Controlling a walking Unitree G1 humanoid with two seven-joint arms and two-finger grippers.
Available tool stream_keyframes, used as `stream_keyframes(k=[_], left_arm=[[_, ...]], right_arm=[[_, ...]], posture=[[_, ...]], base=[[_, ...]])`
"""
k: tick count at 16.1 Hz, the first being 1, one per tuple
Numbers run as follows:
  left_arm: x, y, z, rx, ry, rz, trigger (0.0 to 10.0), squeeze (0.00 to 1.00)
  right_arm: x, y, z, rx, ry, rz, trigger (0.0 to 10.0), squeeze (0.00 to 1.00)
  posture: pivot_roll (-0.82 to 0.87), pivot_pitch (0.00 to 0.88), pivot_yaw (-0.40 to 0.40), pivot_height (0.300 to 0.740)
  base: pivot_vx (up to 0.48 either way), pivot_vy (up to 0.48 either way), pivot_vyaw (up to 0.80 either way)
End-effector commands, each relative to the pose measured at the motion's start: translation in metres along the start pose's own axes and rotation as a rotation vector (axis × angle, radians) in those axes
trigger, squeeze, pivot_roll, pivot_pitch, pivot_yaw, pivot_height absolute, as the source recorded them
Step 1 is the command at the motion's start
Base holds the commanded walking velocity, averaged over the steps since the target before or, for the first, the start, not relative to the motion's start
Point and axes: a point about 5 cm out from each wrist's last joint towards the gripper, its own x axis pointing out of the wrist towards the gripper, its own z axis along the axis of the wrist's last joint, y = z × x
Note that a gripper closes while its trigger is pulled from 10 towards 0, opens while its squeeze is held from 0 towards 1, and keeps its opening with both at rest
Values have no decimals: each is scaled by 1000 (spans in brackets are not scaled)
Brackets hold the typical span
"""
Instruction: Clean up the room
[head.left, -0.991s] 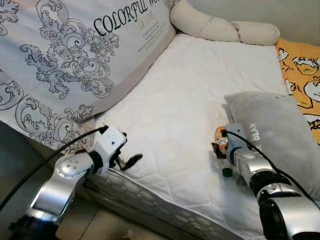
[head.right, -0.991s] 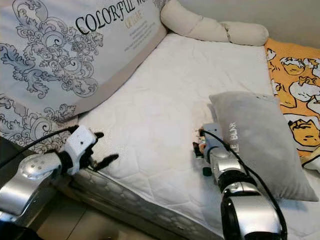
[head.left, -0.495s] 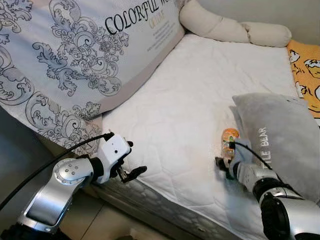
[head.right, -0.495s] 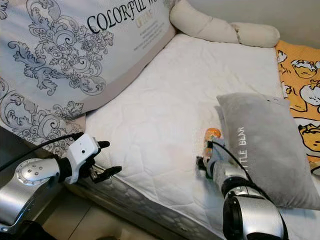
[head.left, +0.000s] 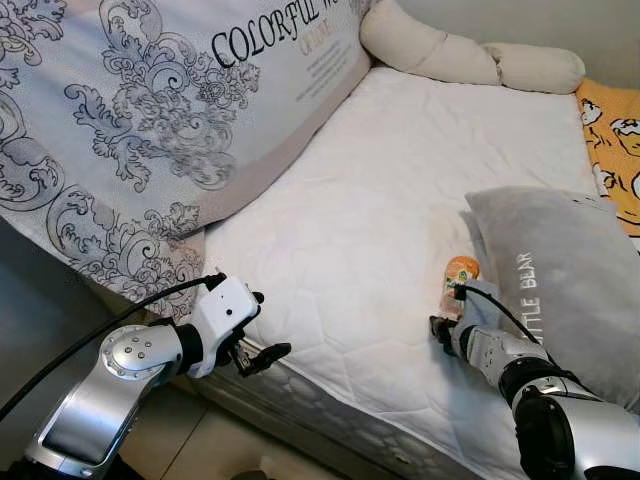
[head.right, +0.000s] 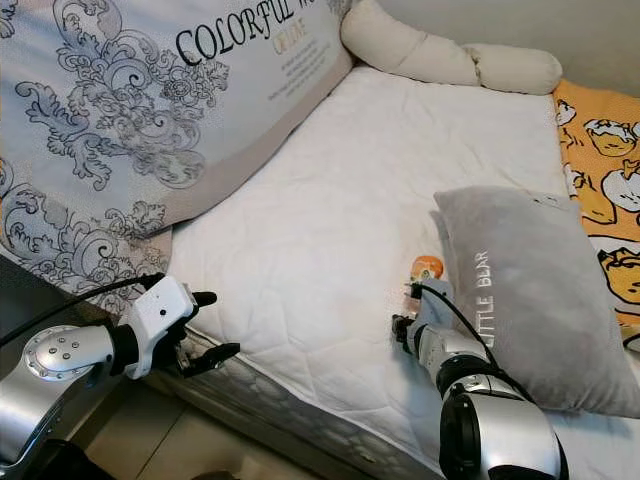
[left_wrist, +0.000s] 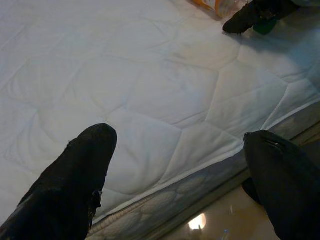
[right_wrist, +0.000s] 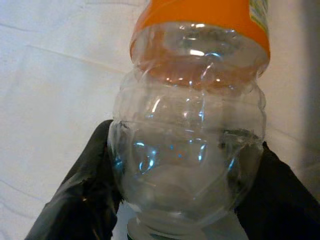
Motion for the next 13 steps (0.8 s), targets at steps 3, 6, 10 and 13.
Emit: stream_keyframes(k=[3,6,10,13], left_arm=[[1,3,7,4,-22,10,10000,0],[6,2,9,-18,-48,8,10000,0],[15,3,10,-59,-83,32,10000,0],[18,5,6,-99,-97,96,10000,0]], right_arm=[[0,2,1,11,-22,9,0,0],[0,4,8,6,-67,34,0,0],[-2,12,20,-29,-163,91,0,0],[-5,19,30,-56,-254,158,0,0]], posture=[[113,0,5,740],[101,0,8,740],[67,0,13,740],[27,0,38,740]], base=[[0,0,0],[0,0,0],[0,0,0],[0,0,0]])
